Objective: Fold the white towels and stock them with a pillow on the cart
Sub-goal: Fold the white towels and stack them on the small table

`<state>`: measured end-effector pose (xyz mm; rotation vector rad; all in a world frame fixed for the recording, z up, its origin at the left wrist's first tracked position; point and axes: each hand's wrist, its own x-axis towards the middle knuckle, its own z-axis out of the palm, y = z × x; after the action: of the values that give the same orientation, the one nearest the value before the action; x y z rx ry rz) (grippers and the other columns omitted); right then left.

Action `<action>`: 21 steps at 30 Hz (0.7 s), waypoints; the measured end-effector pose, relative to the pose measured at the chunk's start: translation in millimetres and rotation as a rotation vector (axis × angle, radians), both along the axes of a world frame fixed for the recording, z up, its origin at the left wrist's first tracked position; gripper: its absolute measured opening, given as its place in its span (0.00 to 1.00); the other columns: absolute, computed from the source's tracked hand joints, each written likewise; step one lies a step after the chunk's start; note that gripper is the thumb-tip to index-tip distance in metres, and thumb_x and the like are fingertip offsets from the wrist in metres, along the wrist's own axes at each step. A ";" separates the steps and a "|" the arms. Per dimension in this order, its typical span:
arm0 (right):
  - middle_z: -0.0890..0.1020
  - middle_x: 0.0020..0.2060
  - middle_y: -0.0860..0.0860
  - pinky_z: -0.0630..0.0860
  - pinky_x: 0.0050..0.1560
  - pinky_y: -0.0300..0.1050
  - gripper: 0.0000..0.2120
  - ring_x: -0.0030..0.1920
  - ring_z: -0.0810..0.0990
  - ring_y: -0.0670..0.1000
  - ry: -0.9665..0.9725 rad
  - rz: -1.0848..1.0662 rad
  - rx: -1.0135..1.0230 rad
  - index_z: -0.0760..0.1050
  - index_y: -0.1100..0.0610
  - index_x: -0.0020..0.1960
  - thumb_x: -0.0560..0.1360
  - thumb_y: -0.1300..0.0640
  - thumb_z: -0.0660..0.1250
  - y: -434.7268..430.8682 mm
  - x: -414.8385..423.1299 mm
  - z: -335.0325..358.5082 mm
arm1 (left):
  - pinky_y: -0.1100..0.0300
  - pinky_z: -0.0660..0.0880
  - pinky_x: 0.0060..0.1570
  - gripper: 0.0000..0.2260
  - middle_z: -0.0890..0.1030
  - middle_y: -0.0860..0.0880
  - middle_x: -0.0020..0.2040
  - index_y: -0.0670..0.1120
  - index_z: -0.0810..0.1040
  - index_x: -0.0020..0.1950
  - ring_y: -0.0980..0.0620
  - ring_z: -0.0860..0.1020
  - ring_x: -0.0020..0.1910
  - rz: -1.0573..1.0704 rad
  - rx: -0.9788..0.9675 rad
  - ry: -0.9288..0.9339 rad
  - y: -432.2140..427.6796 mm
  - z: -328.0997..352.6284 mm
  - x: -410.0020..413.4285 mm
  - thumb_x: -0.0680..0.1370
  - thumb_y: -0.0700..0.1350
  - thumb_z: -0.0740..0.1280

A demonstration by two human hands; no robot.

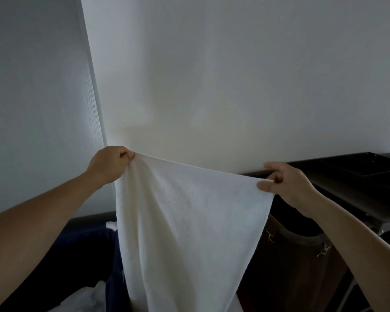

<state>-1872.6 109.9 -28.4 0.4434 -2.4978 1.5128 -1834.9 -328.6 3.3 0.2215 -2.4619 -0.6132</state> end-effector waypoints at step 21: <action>0.82 0.30 0.56 0.74 0.24 0.40 0.08 0.25 0.78 0.49 -0.295 -0.056 -0.368 0.80 0.65 0.40 0.73 0.60 0.75 -22.6 7.9 0.9 | 0.58 0.71 0.61 0.16 0.81 0.46 0.62 0.46 0.76 0.70 0.48 0.77 0.62 -0.125 0.304 -0.008 46.5 -3.7 -4.9 0.83 0.42 0.62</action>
<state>-1864.7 87.4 -27.5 0.0940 -2.3213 2.0862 -1839.7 -282.0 -0.4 0.1893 -2.3944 -1.0430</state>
